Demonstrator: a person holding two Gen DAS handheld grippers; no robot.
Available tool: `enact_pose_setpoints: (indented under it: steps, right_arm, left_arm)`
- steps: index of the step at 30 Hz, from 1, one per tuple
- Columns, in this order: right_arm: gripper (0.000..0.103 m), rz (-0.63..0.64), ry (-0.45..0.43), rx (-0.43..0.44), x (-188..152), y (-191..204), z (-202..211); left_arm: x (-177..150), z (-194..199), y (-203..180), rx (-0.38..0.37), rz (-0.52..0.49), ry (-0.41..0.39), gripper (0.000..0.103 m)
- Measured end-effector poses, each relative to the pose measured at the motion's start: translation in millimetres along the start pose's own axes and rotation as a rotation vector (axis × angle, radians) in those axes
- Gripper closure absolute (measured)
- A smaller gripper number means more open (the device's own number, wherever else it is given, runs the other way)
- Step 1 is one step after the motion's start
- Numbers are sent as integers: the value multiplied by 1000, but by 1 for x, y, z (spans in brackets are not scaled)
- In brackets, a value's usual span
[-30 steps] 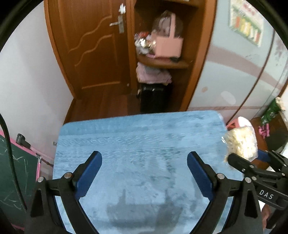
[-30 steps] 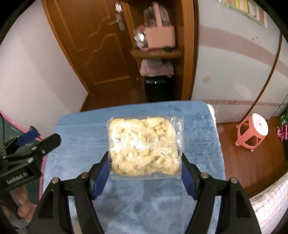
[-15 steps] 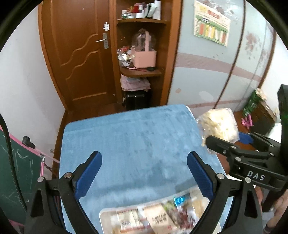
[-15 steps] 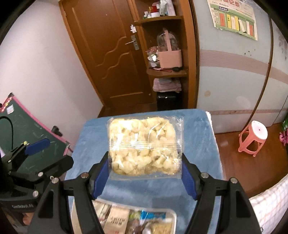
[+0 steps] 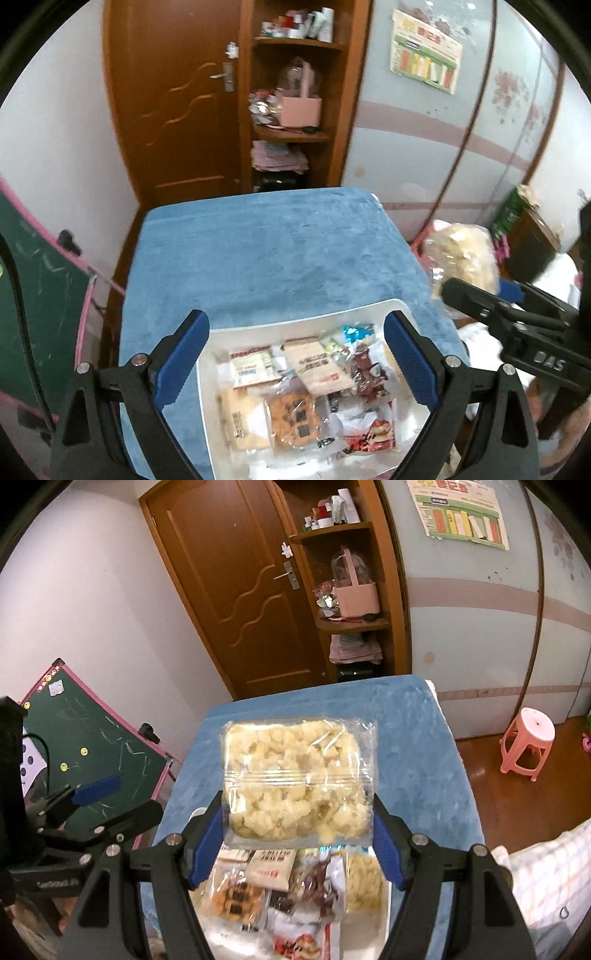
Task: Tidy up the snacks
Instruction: 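Carry the puffed-snack bag over the white tray and release it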
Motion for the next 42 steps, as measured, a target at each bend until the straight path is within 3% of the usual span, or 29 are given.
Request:
enact_pose_setpoints:
  steps: [8, 15, 21, 34, 42]
  right_arm:
    - [31, -35, -1, 9, -40, 8, 6]
    - [31, -9, 19, -10, -58, 19, 7]
    - [31, 44, 28, -79, -66, 22, 1]
    - [29, 50, 128, -51, -80, 28, -29]
    - [26, 87, 79, -107, -69, 30, -19]
  left_arm:
    - [-37, 6, 3, 28, 6, -22, 8]
    - [-48, 2, 7, 50, 13, -25, 8]
    - [-54, -4, 20, 100, 33, -25, 8]
    - [-66, -19, 31, 89, 83, 28, 8]
    - [-63, -16, 29, 90, 92, -2, 7]
Point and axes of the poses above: each gripper's, at about its wrist camera, not at the fingertips, and z roughly against the way its jaws point, y to its left, x to its top, the point moved 10 cm from there along -z, roughly the way its jaws point, and after that the axes turned 9 degrees about z, right-handed, at the moved point
